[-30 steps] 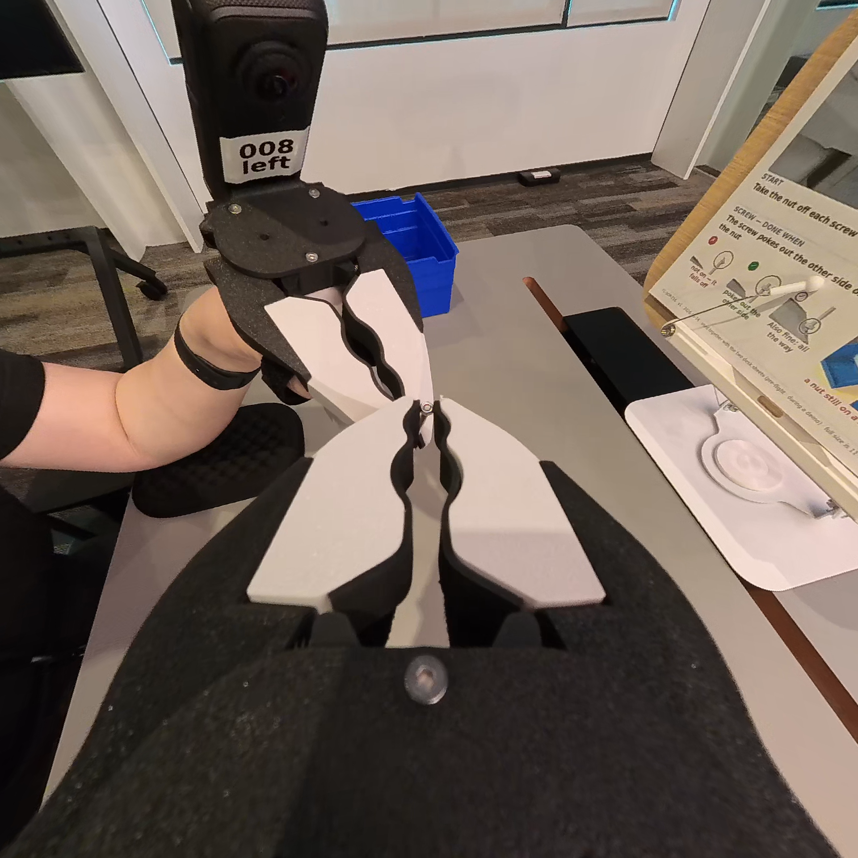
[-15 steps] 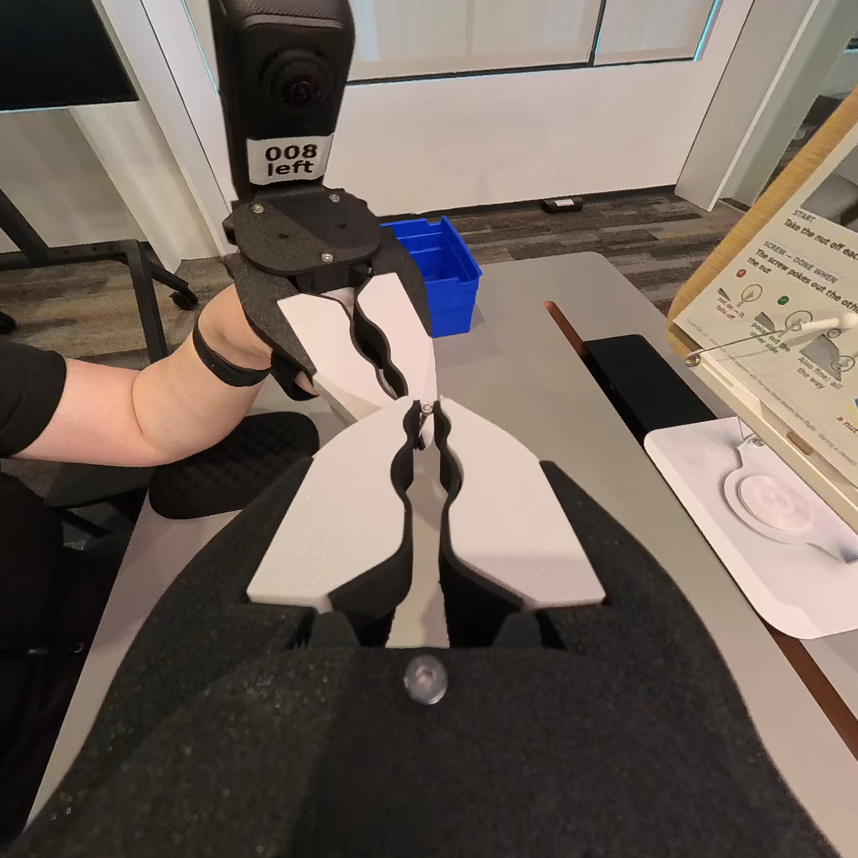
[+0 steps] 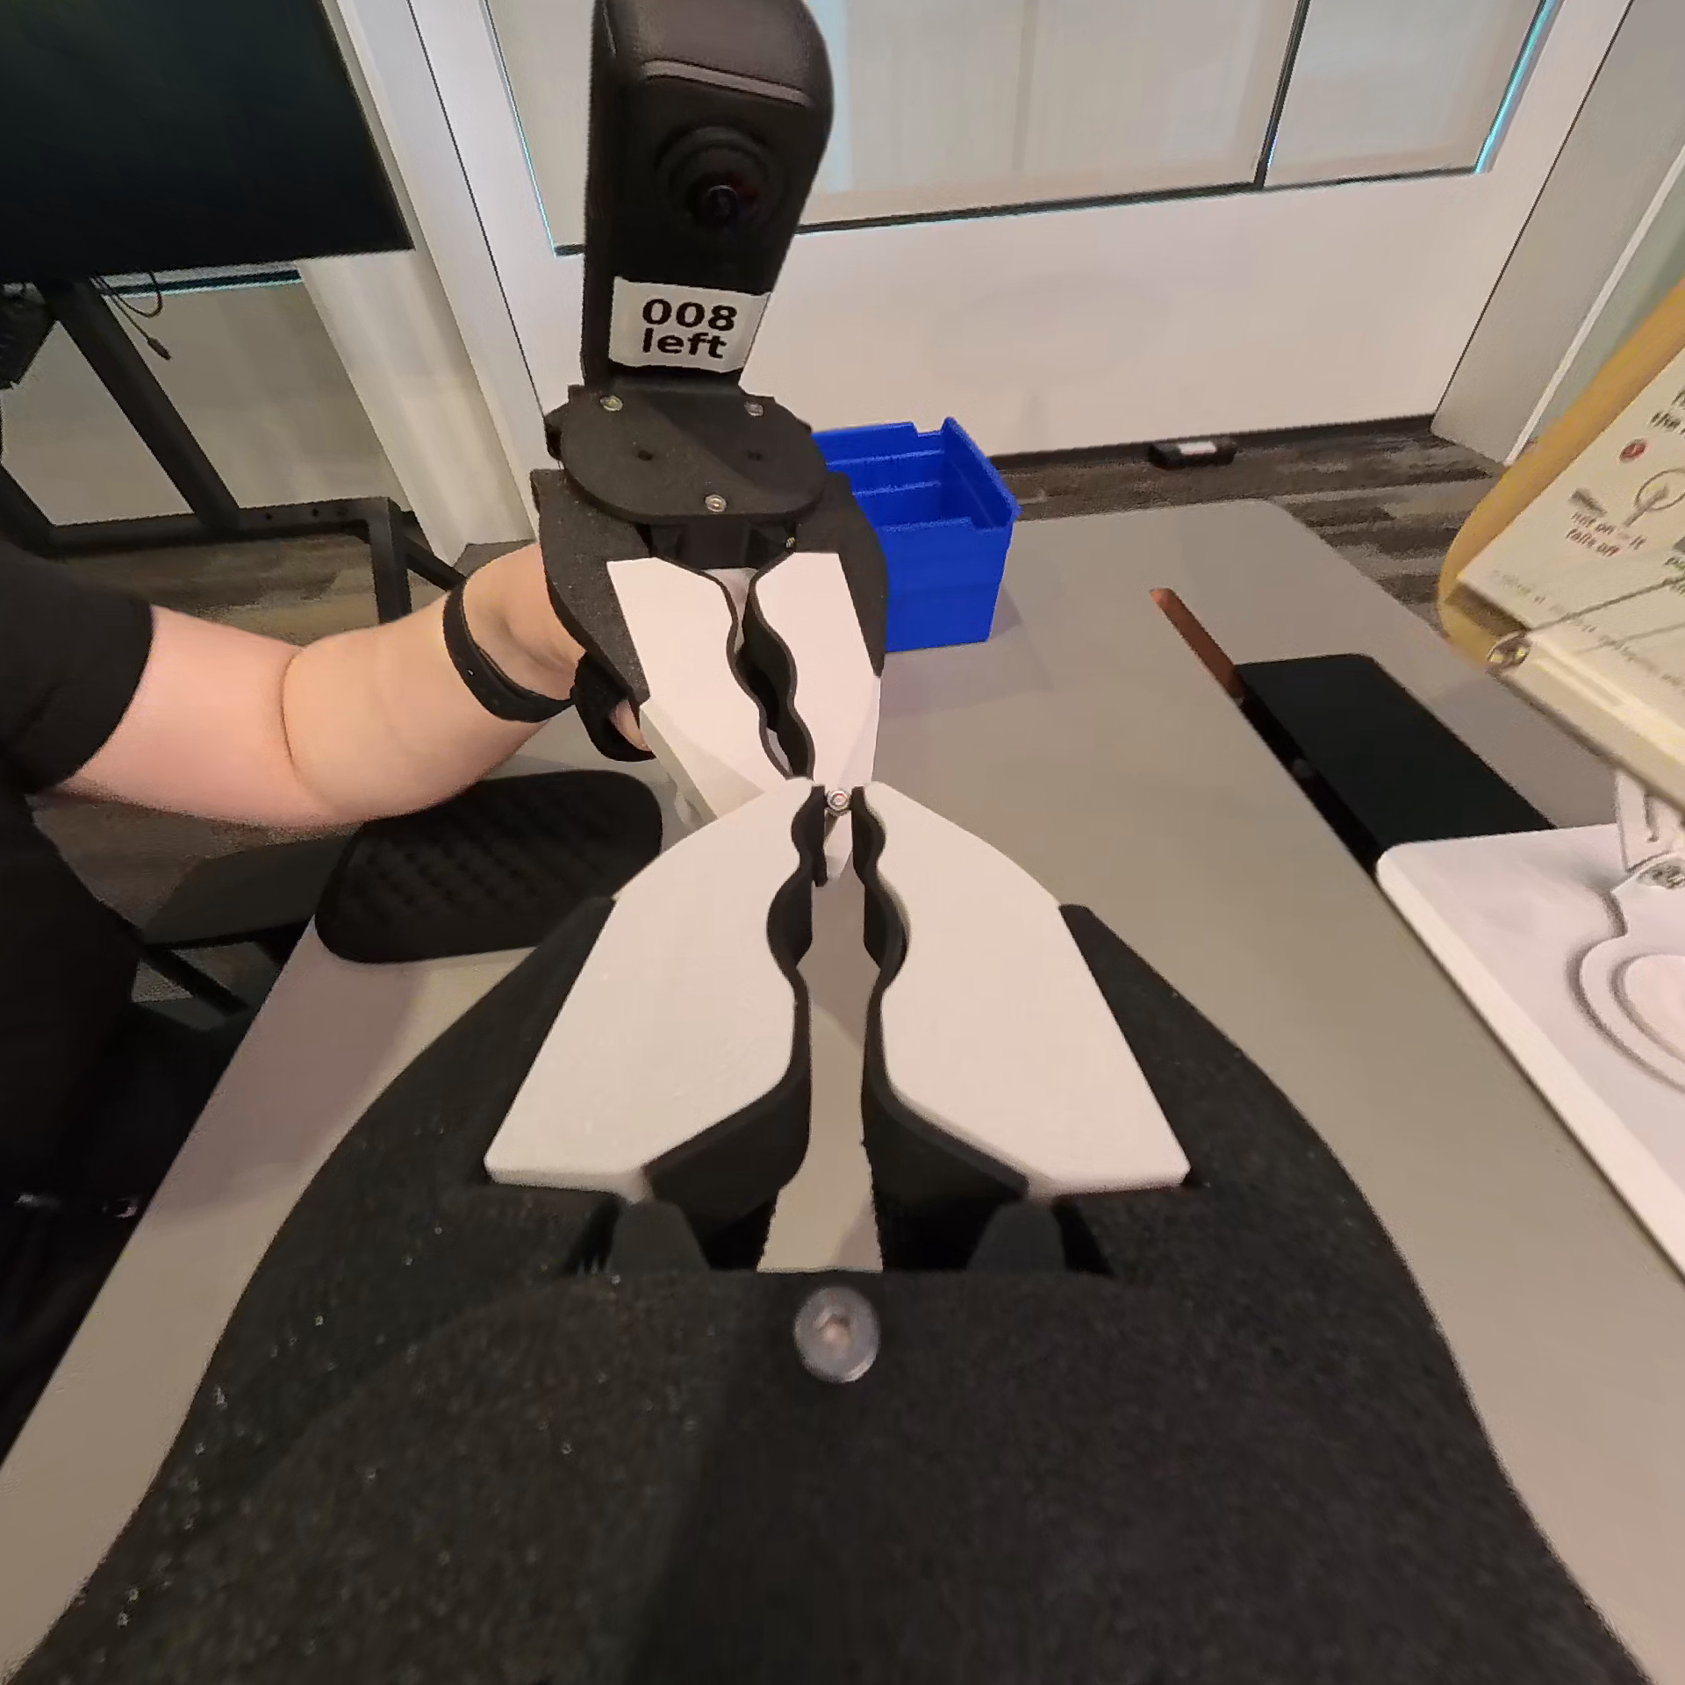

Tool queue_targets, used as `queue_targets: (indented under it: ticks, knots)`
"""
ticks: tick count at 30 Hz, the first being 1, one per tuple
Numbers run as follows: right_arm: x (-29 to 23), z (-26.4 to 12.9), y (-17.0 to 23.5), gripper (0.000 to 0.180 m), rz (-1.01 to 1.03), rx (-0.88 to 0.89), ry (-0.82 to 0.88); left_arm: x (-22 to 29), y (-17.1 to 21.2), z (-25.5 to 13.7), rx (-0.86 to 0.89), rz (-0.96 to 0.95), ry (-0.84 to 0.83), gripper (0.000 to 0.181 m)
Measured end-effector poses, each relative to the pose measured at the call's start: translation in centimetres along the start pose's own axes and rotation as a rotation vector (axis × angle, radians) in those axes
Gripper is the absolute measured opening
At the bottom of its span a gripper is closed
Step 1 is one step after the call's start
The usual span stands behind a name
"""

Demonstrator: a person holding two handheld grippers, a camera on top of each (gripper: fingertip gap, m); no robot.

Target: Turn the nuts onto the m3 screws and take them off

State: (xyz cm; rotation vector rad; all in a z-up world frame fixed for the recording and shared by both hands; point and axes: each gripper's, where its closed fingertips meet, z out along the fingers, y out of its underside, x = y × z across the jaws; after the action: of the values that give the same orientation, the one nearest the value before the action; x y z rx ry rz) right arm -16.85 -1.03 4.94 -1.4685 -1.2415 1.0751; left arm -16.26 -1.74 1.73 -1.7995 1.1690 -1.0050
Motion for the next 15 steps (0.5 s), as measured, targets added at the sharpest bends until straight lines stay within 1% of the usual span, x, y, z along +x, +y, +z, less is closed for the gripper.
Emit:
queue_targets:
  ticks: [7,11,15]
  knots:
    - [-1.3,0.7,3.9,0.005,0.066,0.025,-0.031,0.7,3.9,1.5,0.025,0.012,0.006,0.002]
    - [-1.9,1.2,6.0,0.005,0.017,0.020,-0.013,0.8,6.0,2.1,0.031,0.019,0.003,0.002]
    - [-2.1,1.5,7.1,0.005,-0.020,0.041,-0.018,0.7,7.0,2.6,0.061,0.041,0.003,0.002]
